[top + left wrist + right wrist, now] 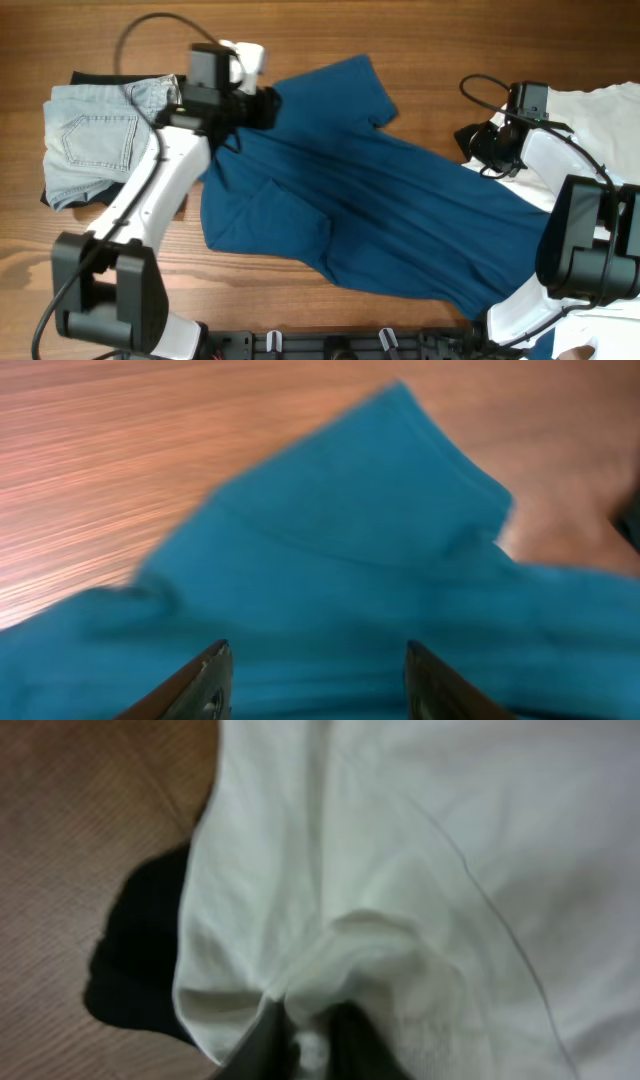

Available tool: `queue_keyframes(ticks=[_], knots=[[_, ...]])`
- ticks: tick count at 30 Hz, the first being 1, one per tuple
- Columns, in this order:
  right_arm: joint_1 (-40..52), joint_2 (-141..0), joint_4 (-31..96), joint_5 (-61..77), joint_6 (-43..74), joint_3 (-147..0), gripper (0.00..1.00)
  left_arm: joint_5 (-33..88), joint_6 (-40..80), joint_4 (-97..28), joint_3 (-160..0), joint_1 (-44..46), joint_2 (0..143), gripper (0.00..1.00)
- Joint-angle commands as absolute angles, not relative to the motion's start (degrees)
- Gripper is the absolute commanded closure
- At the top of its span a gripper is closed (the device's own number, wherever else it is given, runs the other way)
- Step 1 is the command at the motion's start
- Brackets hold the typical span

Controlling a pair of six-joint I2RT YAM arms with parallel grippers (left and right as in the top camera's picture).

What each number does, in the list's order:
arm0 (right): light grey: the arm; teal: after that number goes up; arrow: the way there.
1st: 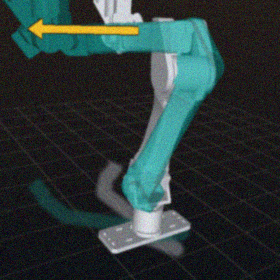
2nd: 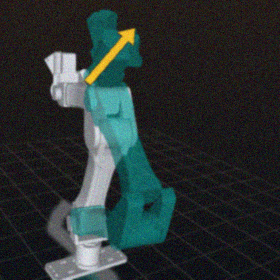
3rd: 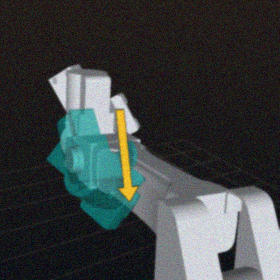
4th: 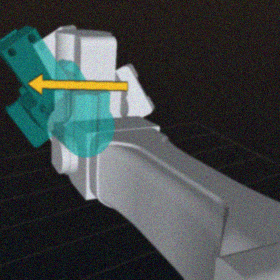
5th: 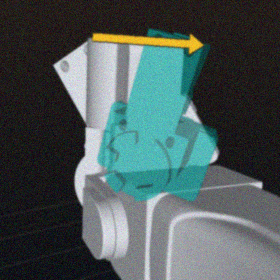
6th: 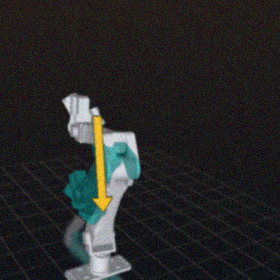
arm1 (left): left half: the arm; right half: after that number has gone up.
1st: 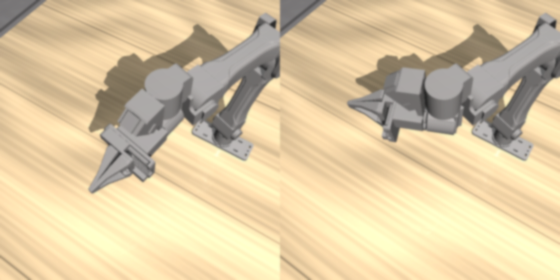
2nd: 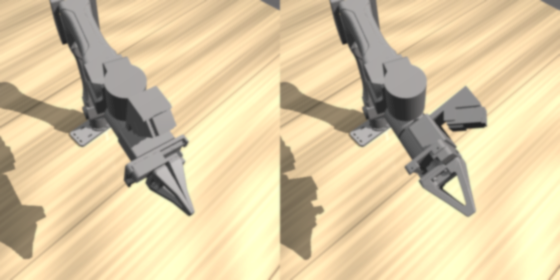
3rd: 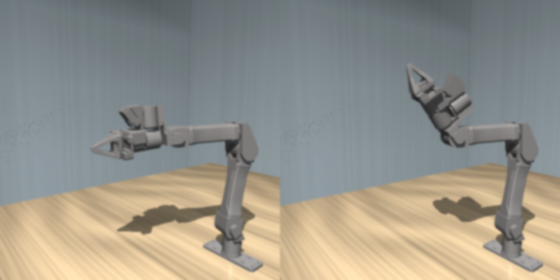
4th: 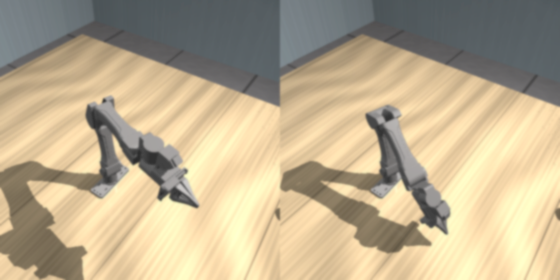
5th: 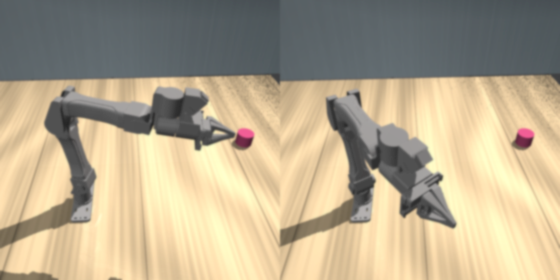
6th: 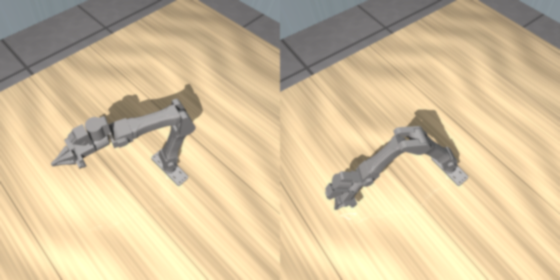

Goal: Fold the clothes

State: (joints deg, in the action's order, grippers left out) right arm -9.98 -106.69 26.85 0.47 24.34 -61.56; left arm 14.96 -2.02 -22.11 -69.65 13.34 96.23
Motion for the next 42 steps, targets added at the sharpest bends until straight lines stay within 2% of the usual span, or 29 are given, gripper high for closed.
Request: queue_keyframes(ticks=[1, 4, 8, 10, 13, 16, 18, 19, 22, 28, 31, 33, 34, 36, 38, 42], knots=[[-10.5, -113.3, 26.6, -6.8, 26.6, -61.4, 0.96, 16.1, -7.3, -22.1, -69.4, 16.4, 99.2, 0.47], [-15.4, -115.8, 26.0, -17.8, 33.4, -61.5, 0.96, 16.0, -7.3, -22.2, -69.4, 17.2, 100.9, 0.47], [-25.3, -115.6, 25.6, -19.3, 32.7, -63.9, 0.96, 16.0, -7.3, -22.2, -69.4, 17.3, 101.4, 0.47], [-31.3, -115.6, 26.1, -17.3, 28.6, -67.4, 0.96, 16.0, -7.3, -21.8, -69.4, 17.3, 101.5, 0.47], [-34.9, -115.2, 25.7, -10.9, 20.0, -71.7, 0.95, 16.0, -7.3, -21.3, -69.4, 17.3, 101.6, 0.46], [-35.6, -113.7, 26.1, -1.8, 13.0, -76.1, 0.78, 16.0, -7.3, -21.2, -69.4, 17.3, 101.7, 0.41], [-35.2, -111.1, 25.8, 3.8, 11.9, -78.0, 0.59, 16.0, -7.3, -20.8, -69.4, 17.3, 102.1, 0.38], [-35.0, -109.4, 25.2, 6.9, 11.9, -78.3, 0.54, 16.0, -7.3, -20.2, -69.4, 17.3, 102.7, 0.38], [-34.5, -102.7, 24.1, 17.9, 12.1, -78.4, 0.46, 16.0, -7.3, -17.4, -69.5, 18.0, 105.7, 0.37], [-33.4, -90.0, 29.6, 31.8, 17.0, -78.4, 0.45, 16.0, -7.3, -6.0, -69.5, 19.7, 114.7, 0.36], [-30.9, -84.9, 34.7, 32.6, 16.8, -78.4, 0.46, 15.0, -7.3, -1.8, -69.5, 19.5, 119.1, 0.42], [-29.1, -82.9, 37.5, 32.2, 16.5, -78.4, 0.46, 12.4, -7.3, -0.5, -69.5, 19.5, 121.4, 0.52], [-27.9, -82.2, 39.2, 31.7, 16.5, -78.4, 0.46, 11.0, -7.2, -0.4, -69.5, 19.4, 122.1, 0.64], [-25.7, -81.7, 41.7, 30.6, 16.5, -78.4, 0.46, 7.7, -7.1, -0.4, -69.5, 19.1, 123.7, 0.82], [-23.4, -81.9, 44.1, 28.5, 16.5, -78.3, 0.46, 2.9, -5.5, 0.0, -69.5, 17.8, 125.0, 0.96], [-16.7, -84.2, 49.7, 17.2, 16.5, -78.3, 0.45, -1.4, 4.5, 5.5, -69.5, 8.2, 126.7, 0.96]])
